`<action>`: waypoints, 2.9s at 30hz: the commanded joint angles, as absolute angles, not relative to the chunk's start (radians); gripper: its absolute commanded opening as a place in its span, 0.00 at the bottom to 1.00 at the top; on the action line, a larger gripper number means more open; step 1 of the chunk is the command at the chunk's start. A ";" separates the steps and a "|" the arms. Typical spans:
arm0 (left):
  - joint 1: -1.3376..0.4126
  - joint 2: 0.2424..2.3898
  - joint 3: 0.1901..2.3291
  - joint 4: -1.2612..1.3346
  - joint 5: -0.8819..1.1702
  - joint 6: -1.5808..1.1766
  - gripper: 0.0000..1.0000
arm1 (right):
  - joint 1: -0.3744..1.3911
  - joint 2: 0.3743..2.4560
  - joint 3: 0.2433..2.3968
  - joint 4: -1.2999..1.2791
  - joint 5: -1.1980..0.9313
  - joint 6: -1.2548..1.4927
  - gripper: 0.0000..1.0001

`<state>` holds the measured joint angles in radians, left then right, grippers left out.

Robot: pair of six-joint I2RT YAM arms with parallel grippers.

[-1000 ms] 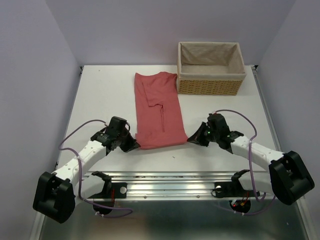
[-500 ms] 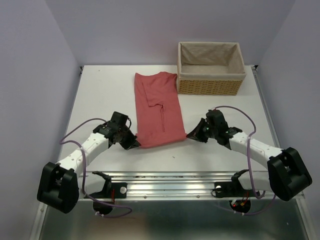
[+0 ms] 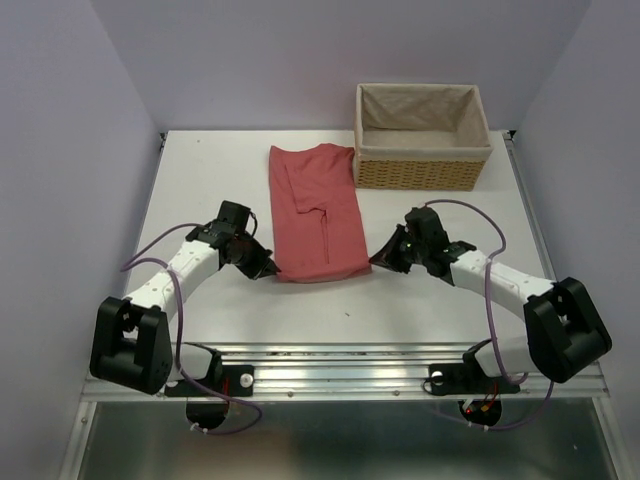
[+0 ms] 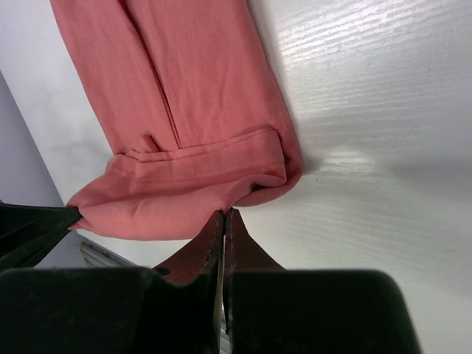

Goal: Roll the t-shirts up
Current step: Roll the T-shirt to the center of the board.

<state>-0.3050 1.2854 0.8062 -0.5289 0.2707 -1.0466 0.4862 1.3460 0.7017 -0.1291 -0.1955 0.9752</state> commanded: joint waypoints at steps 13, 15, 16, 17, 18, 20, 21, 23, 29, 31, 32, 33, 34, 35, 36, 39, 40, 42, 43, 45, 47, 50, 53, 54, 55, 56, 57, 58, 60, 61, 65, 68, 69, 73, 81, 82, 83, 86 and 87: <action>-0.247 1.483 0.960 -0.561 0.253 -0.942 0.00 | 0.491 1.476 0.850 -0.100 -0.101 0.922 0.01; -0.245 1.496 0.960 -0.548 0.256 -0.933 0.00 | 0.491 1.491 0.854 -0.094 -0.098 0.920 0.01; -0.244 1.508 0.962 -0.543 0.256 -0.930 0.00 | 0.491 1.496 0.856 -0.091 -0.095 0.922 0.01; -0.244 1.511 0.960 -0.537 0.264 -0.922 0.00 | 0.491 1.499 0.857 -0.084 -0.089 0.922 0.01; -0.242 1.516 0.959 -0.528 0.267 -0.922 0.00 | 0.491 1.503 0.857 -0.081 -0.086 0.922 0.01; -0.242 1.519 0.953 -0.502 0.273 -0.911 0.02 | 0.491 1.519 0.867 -0.078 -0.077 0.917 0.01; -0.241 1.519 0.950 -0.482 0.275 -0.908 0.06 | 0.491 1.525 0.868 -0.078 -0.074 0.914 0.01; -0.238 1.514 0.940 -0.465 0.270 -0.900 0.12 | 0.491 1.542 0.876 -0.071 -0.068 0.914 0.01; -0.232 1.499 0.930 -0.400 0.253 -0.871 0.52 | 0.491 1.598 0.913 -0.054 -0.041 0.896 0.06; -0.230 1.491 0.939 -0.399 0.238 -0.862 0.52 | 0.491 1.617 0.926 -0.054 -0.037 0.890 0.15; -0.229 1.488 0.943 -0.400 0.224 -0.853 0.53 | 0.491 1.630 0.934 -0.054 -0.038 0.882 0.23; -0.230 1.483 0.948 -0.406 0.218 -0.848 0.53 | 0.491 1.637 0.940 -0.052 -0.038 0.879 0.27; -0.230 1.479 0.954 -0.410 0.209 -0.844 0.53 | 0.491 1.640 0.952 -0.052 -0.038 0.877 0.31; -0.229 1.459 0.957 -0.410 0.183 -0.839 0.53 | 0.491 1.643 0.957 -0.051 -0.037 0.876 0.42; -0.230 1.445 0.959 -0.411 0.166 -0.835 0.53 | 0.491 1.646 0.963 -0.051 -0.035 0.868 0.45; -0.230 1.375 0.965 -0.423 0.088 -0.816 0.53 | 0.491 1.644 0.979 -0.051 -0.037 0.858 0.51; -0.232 1.333 0.965 -0.425 0.046 -0.801 0.53 | 0.491 1.640 0.979 -0.051 -0.038 0.856 0.51; -0.242 1.287 0.959 -0.423 0.011 -0.782 0.53 | 0.491 1.638 0.977 -0.048 -0.055 0.853 0.52; -0.250 1.266 0.957 -0.425 -0.030 -0.775 0.53 | 0.491 1.637 0.976 -0.046 -0.061 0.854 0.51; -0.268 1.203 0.951 -0.425 -0.075 -0.738 0.52 | 0.491 1.632 0.965 -0.038 -0.071 0.859 0.52; -0.310 1.160 0.950 -0.436 -0.101 -0.709 0.45 | 0.491 1.626 0.957 -0.032 -0.077 0.859 0.52; -0.388 1.135 0.954 -0.436 -0.072 -0.660 0.36 | 0.491 1.603 0.943 -0.035 -0.061 0.845 0.54; -0.484 1.141 0.956 -0.420 0.015 -0.621 0.34 | 0.491 1.579 0.942 -0.052 -0.045 0.835 0.56; -0.504 1.152 0.957 -0.417 0.044 -0.611 0.33 | 0.491 1.566 0.942 -0.054 -0.044 0.828 0.56; -0.517 1.175 0.960 -0.417 0.066 -0.606 0.32 | 0.491 1.565 0.946 -0.057 -0.044 0.827 0.56; -0.531 1.186 0.959 -0.416 0.081 -0.600 0.31 | 0.491 1.563 0.951 -0.064 -0.044 0.822 0.56; -0.550 1.196 0.957 -0.411 0.112 -0.595 0.31 | 0.491 1.562 0.953 -0.074 -0.040 0.818 0.57; -0.557 1.221 0.950 -0.396 0.142 -0.586 0.27 | 0.491 1.559 0.956 -0.077 -0.037 0.816 0.57; -0.561 1.250 0.940 -0.379 0.181 -0.583 0.24 | 0.491 1.555 0.957 -0.081 -0.035 0.813 0.56; -0.564 1.284 0.934 -0.364 0.202 -0.575 0.22 | 0.491 1.554 0.959 -0.084 -0.038 0.811 0.56; -0.572 1.380 0.940 -0.360 0.220 -0.537 0.16 | 0.491 1.543 0.963 -0.098 -0.048 0.805 0.56; -0.571 1.439 0.953 -0.351 0.178 -0.525 0.16 | 0.491 1.531 0.973 -0.132 -0.054 0.764 0.57; -0.571 1.450 0.956 -0.345 0.170 -0.525 0.16 | 0.491 1.532 0.980 -0.149 -0.060 0.744 0.62; -0.569 1.496 0.988 -0.322 0.152 -0.517 0.16 | 0.491 1.565 1.055 -0.254 -0.124 0.531 0.73; -0.568 1.526 1.000 -0.313 0.141 -0.525 0.16 | 0.491 1.615 1.109 -0.344 -0.192 0.189 0.80; -0.565 1.525 0.991 -0.305 0.141 -0.531 0.16 | 0.491 1.617 1.111 -0.344 -0.225 0.134 0.80; -0.565 1.525 0.986 -0.301 0.143 -0.534 0.16 | 0.500 1.615 1.112 -0.345 -0.233 0.114 0.80; -0.561 1.537 0.973 -0.281 0.149 -0.545 0.16 | 0.500 1.631 1.118 -0.347 -0.277 0.054 0.79; -0.561 1.542 0.971 -0.278 0.150 -0.545 0.16 | 0.500 1.637 1.120 -0.345 -0.297 0.043 0.78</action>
